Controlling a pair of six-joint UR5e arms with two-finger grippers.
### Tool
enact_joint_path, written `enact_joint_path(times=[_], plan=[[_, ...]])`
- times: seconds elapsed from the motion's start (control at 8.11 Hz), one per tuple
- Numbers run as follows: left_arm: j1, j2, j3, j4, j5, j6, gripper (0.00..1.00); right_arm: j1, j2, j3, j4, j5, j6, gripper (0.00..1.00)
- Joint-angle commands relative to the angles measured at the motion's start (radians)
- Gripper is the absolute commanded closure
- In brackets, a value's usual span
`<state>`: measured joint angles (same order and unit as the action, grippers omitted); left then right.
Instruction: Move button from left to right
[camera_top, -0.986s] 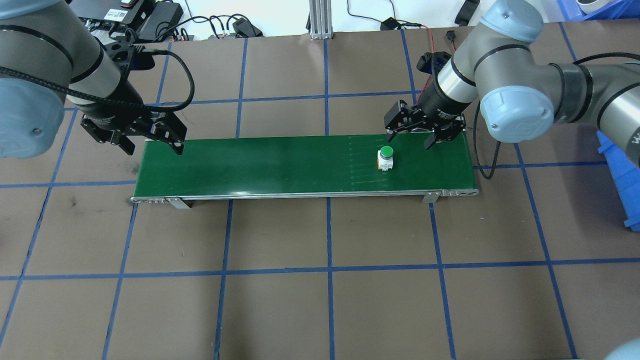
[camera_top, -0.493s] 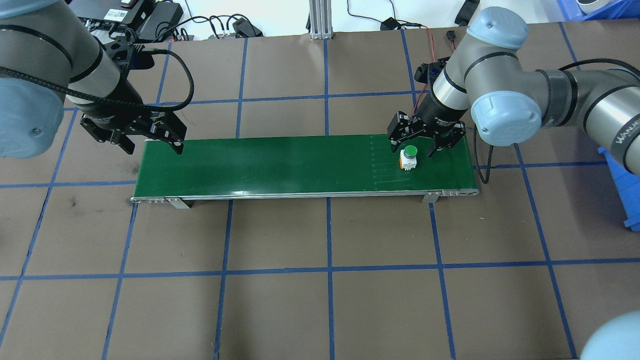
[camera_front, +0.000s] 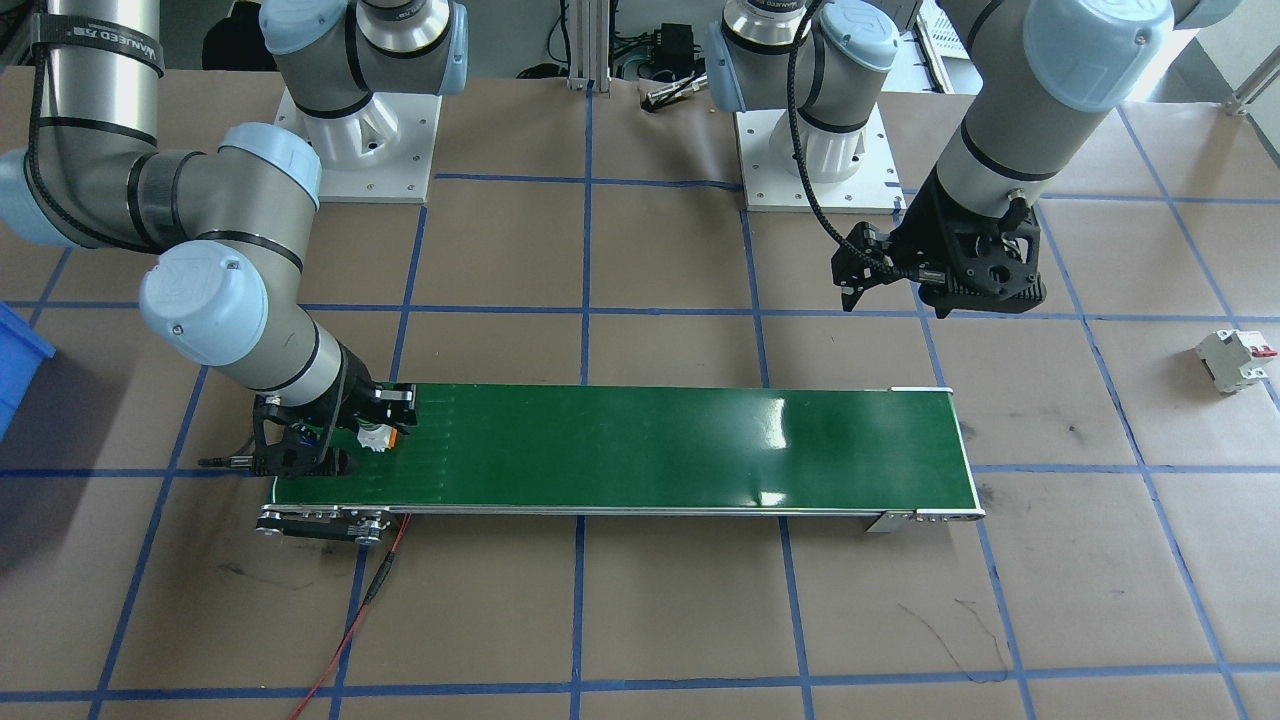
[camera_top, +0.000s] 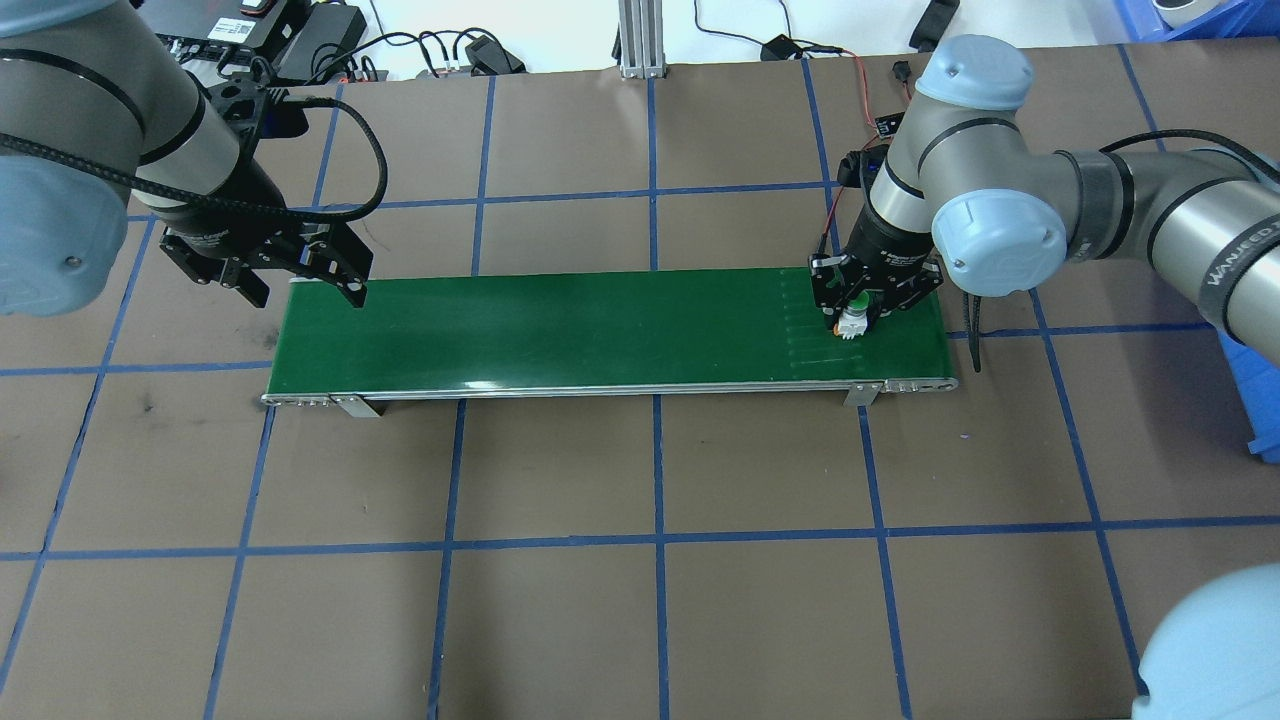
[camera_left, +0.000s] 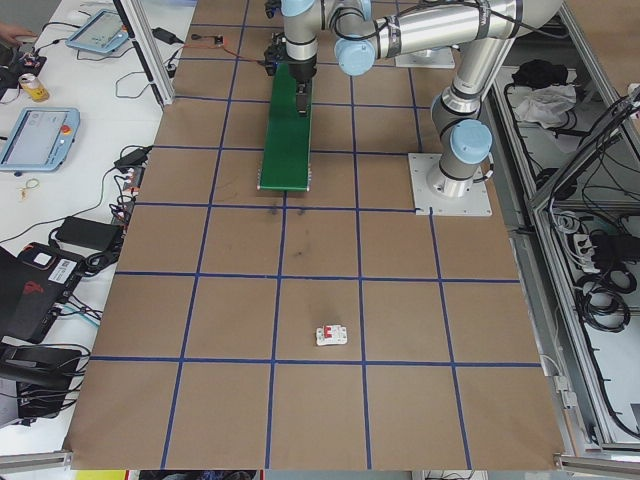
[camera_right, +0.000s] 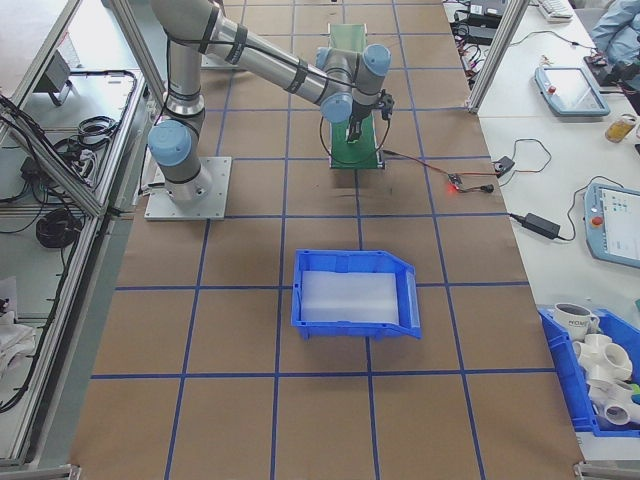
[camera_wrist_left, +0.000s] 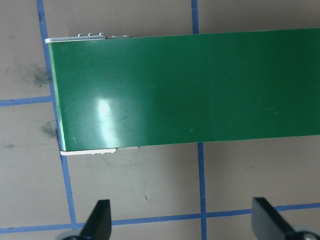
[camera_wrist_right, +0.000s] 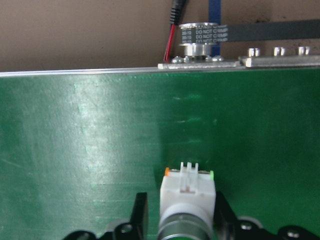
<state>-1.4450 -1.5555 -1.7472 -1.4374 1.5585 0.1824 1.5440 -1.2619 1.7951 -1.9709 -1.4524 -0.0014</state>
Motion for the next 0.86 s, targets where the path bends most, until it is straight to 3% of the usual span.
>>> enact_joint_path(times=[0.0,0.25,0.74], plan=[[0.0,-0.005,0.0,0.005,0.0,-0.001,0.0,-0.022,-0.014,-0.023,-0.005,-0.045,-0.088,1.0],[0.0,-0.006,0.0,0.021,0.0,-0.01,0.0,-0.15,-0.036,-0.089,0.033,-0.088,-0.22,1.0],[0.0,0.002,-0.002,0.022,-0.003,-0.005,0.0,-0.439,-0.048,-0.186,0.046,-0.118,-0.781,1.0]])
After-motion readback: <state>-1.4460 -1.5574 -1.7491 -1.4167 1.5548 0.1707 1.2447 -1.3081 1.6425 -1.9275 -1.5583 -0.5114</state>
